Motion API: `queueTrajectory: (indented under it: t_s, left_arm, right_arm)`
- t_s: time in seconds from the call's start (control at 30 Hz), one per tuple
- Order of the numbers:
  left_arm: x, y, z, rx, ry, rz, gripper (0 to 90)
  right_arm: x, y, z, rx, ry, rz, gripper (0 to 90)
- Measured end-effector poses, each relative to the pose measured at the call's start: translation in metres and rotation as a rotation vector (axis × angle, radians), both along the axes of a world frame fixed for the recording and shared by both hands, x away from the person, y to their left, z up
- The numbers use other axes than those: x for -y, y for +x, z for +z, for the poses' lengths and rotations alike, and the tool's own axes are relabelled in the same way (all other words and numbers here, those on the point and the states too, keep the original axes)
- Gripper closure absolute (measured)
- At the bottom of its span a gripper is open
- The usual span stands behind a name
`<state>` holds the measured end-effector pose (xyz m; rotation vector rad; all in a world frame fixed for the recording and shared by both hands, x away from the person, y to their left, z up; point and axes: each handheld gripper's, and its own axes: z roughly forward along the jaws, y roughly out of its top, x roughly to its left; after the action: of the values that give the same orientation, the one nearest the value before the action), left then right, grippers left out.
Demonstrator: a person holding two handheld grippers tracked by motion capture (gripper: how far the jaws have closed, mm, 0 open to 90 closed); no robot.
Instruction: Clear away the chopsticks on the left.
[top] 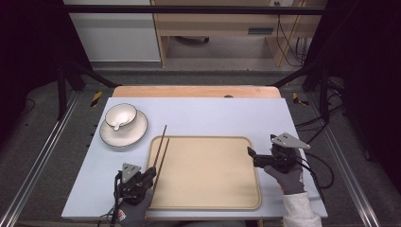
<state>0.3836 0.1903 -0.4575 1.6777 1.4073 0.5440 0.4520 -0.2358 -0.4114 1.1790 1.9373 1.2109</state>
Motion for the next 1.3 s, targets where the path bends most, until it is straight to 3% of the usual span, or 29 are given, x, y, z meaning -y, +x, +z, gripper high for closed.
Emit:
queueTrajectory:
  t_s: [0.57,1.07,1.3]
  left_arm:
    - [0.028,-0.001,-0.017,-0.043,0.039,-0.038,83.9]
    - [0.03,-0.001,-0.025,-0.086,0.068,-0.019,83.8]
    - [0.032,-0.001,-0.025,-0.087,0.08,-0.017,83.5]
  right_arm:
    - [-0.002,0.001,-0.002,-0.005,-0.008,0.005,3.7]
    - [-0.003,0.002,-0.003,-0.009,-0.015,0.007,3.6]
    - [-0.003,0.002,-0.003,-0.01,-0.015,0.006,3.6]
